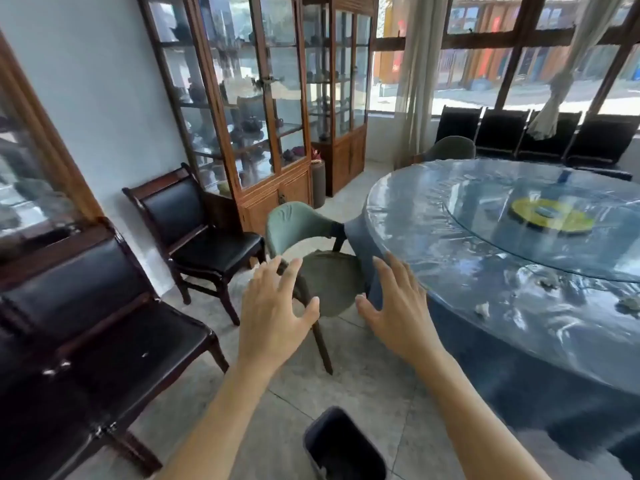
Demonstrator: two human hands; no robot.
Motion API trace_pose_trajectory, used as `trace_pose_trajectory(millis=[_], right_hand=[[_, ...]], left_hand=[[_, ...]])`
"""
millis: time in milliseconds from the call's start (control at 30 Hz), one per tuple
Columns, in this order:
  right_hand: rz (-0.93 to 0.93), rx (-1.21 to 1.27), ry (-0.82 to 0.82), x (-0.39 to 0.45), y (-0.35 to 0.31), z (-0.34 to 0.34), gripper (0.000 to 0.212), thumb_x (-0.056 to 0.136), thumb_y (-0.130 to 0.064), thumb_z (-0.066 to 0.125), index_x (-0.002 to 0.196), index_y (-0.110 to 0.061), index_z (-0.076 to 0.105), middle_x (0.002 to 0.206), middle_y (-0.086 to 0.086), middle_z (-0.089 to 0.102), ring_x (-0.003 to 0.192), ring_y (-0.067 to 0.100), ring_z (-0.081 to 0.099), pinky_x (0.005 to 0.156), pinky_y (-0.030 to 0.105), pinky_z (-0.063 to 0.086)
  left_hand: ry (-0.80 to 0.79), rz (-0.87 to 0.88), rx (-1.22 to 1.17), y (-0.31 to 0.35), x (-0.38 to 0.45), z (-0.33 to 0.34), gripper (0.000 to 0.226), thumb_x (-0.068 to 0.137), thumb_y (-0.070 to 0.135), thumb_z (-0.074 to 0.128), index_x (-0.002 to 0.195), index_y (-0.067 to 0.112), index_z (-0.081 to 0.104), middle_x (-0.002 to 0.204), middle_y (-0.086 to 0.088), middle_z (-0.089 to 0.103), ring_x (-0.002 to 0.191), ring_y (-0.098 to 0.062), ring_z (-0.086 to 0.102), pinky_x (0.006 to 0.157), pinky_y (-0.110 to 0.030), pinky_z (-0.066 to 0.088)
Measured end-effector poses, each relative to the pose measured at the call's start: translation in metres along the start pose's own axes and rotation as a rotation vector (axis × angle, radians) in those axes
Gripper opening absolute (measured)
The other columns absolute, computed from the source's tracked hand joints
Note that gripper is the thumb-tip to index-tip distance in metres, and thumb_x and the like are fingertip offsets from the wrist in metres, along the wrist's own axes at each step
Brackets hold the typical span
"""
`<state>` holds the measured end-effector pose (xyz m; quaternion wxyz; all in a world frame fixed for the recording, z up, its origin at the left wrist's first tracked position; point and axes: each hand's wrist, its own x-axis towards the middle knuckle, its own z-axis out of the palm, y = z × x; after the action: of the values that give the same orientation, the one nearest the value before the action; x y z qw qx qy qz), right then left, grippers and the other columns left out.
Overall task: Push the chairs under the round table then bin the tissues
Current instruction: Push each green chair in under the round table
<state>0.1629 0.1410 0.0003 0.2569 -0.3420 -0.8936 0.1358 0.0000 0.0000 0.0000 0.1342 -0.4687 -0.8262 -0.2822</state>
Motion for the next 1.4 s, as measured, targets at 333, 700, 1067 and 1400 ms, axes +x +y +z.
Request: trace_pose_trajectory(millis=[333, 700, 1067, 1400], right_hand=[[-0.018, 0.021, -0.191, 0.100, -0.104, 0.148, 0.072, 0.091, -0.044, 0.057, 0.152, -0.020, 0.026, 0.163, 0.007, 0.017, 0.150, 0.030, 0.013, 0.116, 0.055, 0.026], [-0.047, 0.038, -0.305, 0.200, -0.146, 0.257, 0.069, 0.091, -0.046, 0.053, 0.150, -0.019, 0.028, 0.163, 0.005, 0.017, 0.150, 0.027, 0.011, 0.114, 0.051, 0.027], [-0.026, 0.108, -0.353, 0.382, -0.113, 0.364, 0.069, 0.091, -0.045, 0.053, 0.151, -0.020, 0.028, 0.162, 0.005, 0.020, 0.149, 0.027, 0.015, 0.115, 0.048, 0.026], [0.000, 0.202, -0.357, 0.538, -0.082, 0.415, 0.068, 0.094, -0.043, 0.053, 0.152, -0.019, 0.025, 0.164, 0.006, 0.016, 0.149, 0.027, 0.015, 0.115, 0.048, 0.025]], left_hand=[[-0.055, -0.171, 0.016, -0.179, 0.044, 0.015, 0.068, 0.087, 0.053, 0.059, 0.147, 0.030, 0.035, 0.156, -0.011, 0.033, 0.143, -0.031, 0.031, 0.110, -0.052, 0.037], [-0.128, -0.292, 0.030, -0.290, 0.118, 0.052, 0.069, 0.089, 0.054, 0.058, 0.148, 0.030, 0.033, 0.157, -0.010, 0.032, 0.145, -0.029, 0.026, 0.111, -0.050, 0.037], [-0.165, -0.353, 0.056, -0.371, 0.280, 0.143, 0.069, 0.089, 0.056, 0.055, 0.149, 0.034, 0.028, 0.158, -0.007, 0.028, 0.144, -0.025, 0.027, 0.109, -0.047, 0.040], [-0.163, -0.402, 0.059, -0.414, 0.426, 0.202, 0.069, 0.088, 0.057, 0.054, 0.148, 0.037, 0.027, 0.158, -0.004, 0.029, 0.144, -0.025, 0.027, 0.109, -0.048, 0.042]])
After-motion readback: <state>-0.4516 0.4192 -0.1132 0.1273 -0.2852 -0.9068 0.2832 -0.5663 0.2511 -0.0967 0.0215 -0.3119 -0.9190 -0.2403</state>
